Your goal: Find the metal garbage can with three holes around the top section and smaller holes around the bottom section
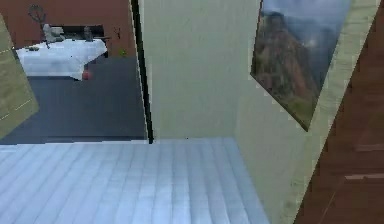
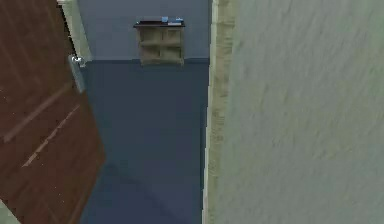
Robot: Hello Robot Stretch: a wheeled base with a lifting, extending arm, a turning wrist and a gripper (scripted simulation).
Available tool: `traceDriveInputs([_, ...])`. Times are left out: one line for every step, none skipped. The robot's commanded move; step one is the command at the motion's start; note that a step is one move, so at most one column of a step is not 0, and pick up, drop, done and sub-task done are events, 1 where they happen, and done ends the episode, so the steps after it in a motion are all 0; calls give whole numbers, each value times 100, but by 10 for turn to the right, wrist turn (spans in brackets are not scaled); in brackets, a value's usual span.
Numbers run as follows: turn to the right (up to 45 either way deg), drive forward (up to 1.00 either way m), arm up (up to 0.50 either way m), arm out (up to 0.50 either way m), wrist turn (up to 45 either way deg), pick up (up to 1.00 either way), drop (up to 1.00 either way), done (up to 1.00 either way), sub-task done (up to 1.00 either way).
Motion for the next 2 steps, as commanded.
traceDriveInputs([450,0,0,0,0,0,0,0,0])
traceDriveInputs([60,0,0,0,0,0,0,0,0])
